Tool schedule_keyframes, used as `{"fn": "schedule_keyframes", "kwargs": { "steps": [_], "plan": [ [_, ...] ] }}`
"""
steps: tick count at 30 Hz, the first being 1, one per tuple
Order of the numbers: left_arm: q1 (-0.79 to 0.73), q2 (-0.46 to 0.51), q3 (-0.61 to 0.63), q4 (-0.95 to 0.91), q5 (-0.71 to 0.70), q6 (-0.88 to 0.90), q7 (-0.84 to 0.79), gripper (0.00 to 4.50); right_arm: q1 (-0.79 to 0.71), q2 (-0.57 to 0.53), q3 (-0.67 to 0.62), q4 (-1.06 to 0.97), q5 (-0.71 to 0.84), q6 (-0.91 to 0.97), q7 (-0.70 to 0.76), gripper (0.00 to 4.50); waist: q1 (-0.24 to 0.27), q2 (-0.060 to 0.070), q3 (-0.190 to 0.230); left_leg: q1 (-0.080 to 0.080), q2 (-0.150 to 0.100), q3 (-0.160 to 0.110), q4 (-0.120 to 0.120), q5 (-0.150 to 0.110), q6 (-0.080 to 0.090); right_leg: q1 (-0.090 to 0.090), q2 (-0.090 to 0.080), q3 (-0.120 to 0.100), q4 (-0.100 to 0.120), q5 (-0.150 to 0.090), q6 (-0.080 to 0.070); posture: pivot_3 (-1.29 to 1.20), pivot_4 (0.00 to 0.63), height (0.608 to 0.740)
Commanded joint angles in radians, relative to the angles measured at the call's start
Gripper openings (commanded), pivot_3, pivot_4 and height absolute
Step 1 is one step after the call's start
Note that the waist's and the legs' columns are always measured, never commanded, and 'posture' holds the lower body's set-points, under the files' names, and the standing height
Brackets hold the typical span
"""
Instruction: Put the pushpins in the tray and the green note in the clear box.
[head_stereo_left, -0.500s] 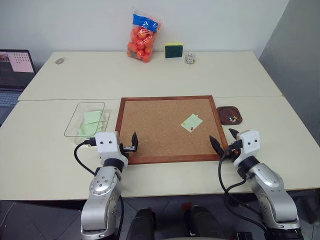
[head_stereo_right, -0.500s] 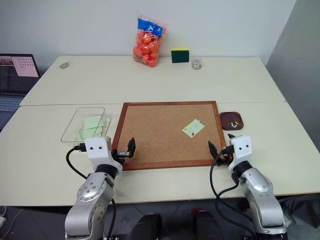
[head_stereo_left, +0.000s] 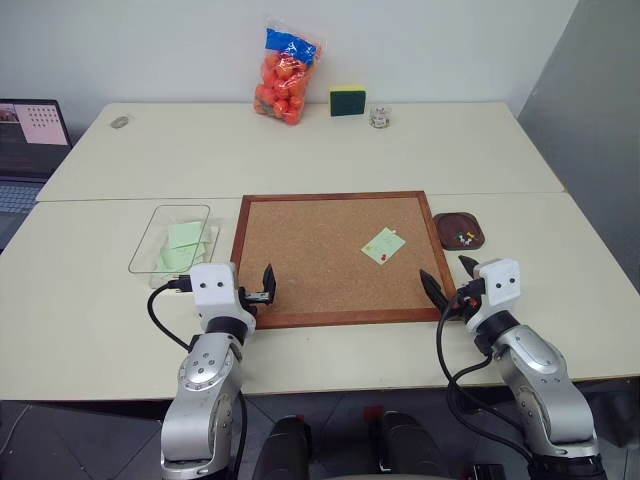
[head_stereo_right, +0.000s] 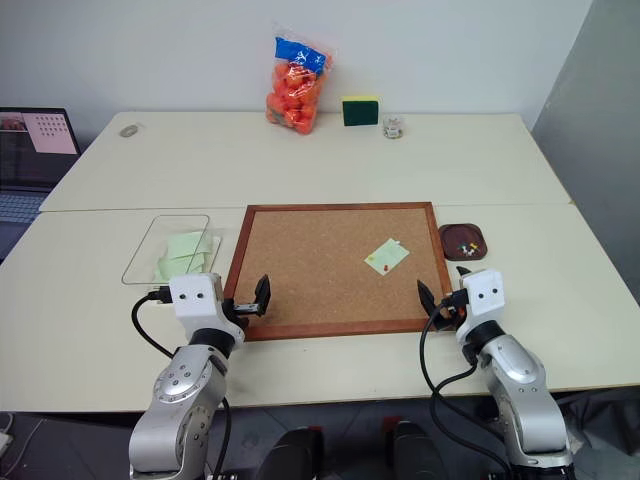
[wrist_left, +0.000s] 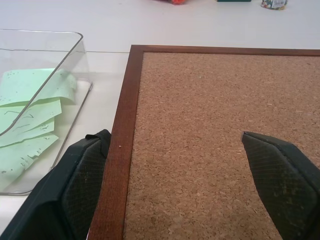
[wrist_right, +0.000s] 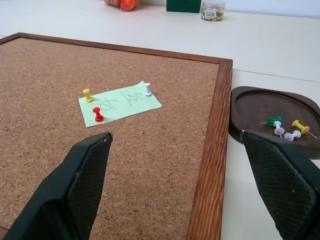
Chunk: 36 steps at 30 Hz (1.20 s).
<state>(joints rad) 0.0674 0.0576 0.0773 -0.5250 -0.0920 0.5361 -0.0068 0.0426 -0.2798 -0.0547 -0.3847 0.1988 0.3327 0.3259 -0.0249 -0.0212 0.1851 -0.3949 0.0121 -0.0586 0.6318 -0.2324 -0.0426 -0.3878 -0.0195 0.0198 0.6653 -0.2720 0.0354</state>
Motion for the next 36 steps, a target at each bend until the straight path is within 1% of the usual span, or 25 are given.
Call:
{"fn": "schedule_keyframes", "kwargs": {
  "steps": [1,19,21,22,24,30,31,36],
  "plan": [
    [-0.006,-0.002,0.002,-0.049,0.005,-0.018,0.011,4.45,-0.014,0.000,0.000,-0.024,0.002,-0.016,-0.001,4.35,0.000,0.000,0.000,0.000,0.000,0.000,0.000,0.000,0.000,0.000,0.000,0.000,0.000,0.000,0.000,0.00,0.150,0.740],
    [-0.017,0.006,-0.005,-0.044,-0.004,-0.026,0.004,4.45,-0.018,0.000,0.000,-0.018,0.003,-0.022,0.005,4.35,0.000,0.000,0.000,0.000,0.000,0.000,0.000,0.000,0.000,0.000,0.000,0.000,0.000,0.000,0.000,0.00,0.150,0.740],
    [-0.029,0.013,-0.006,-0.040,0.000,-0.036,-0.001,4.08,-0.019,0.000,0.000,-0.017,0.003,-0.023,0.004,4.50,0.000,0.000,0.000,0.000,0.000,0.000,0.000,0.000,0.000,0.000,0.000,0.000,0.000,0.000,0.000,0.00,0.150,0.740],
    [-0.036,0.015,-0.006,-0.037,-0.002,-0.038,-0.004,3.97,-0.019,0.000,0.000,-0.017,0.003,-0.023,0.005,4.50,0.000,0.000,0.000,0.000,0.000,0.000,0.000,0.000,0.000,0.000,0.000,0.000,0.000,0.000,0.000,0.00,0.150,0.740],
    [-0.066,0.028,-0.015,-0.022,-0.018,-0.041,-0.035,3.57,-0.024,-0.002,0.003,-0.013,0.001,-0.025,0.007,4.50,0.000,0.000,0.000,0.000,0.000,0.000,0.000,0.000,0.000,0.000,0.000,0.000,0.000,0.000,0.000,0.00,0.150,0.740],
    [-0.163,0.078,-0.066,0.053,-0.104,-0.019,-0.198,2.47,-0.050,-0.009,0.023,0.016,-0.013,-0.036,0.024,4.50,-0.001,0.000,0.000,0.000,0.000,0.000,0.000,0.000,0.000,0.000,0.000,0.000,0.000,0.000,0.000,0.00,0.150,0.740],
    [-0.180,0.089,-0.075,0.067,-0.127,-0.008,-0.236,2.35,-0.055,-0.010,0.027,0.020,-0.013,-0.040,0.031,4.50,-0.001,0.000,0.000,0.000,0.000,0.000,0.000,0.000,0.000,0.000,0.000,0.000,0.000,0.000,0.000,0.00,0.150,0.740],
    [-0.261,0.167,-0.109,0.135,-0.190,0.003,-0.393,1.29,-0.099,-0.017,0.052,0.063,-0.017,-0.060,0.068,4.50,-0.003,0.000,0.000,0.000,0.000,0.000,0.000,0.000,0.000,0.000,0.001,0.000,0.000,0.000,0.000,0.00,0.150,0.740]
  ]
}}
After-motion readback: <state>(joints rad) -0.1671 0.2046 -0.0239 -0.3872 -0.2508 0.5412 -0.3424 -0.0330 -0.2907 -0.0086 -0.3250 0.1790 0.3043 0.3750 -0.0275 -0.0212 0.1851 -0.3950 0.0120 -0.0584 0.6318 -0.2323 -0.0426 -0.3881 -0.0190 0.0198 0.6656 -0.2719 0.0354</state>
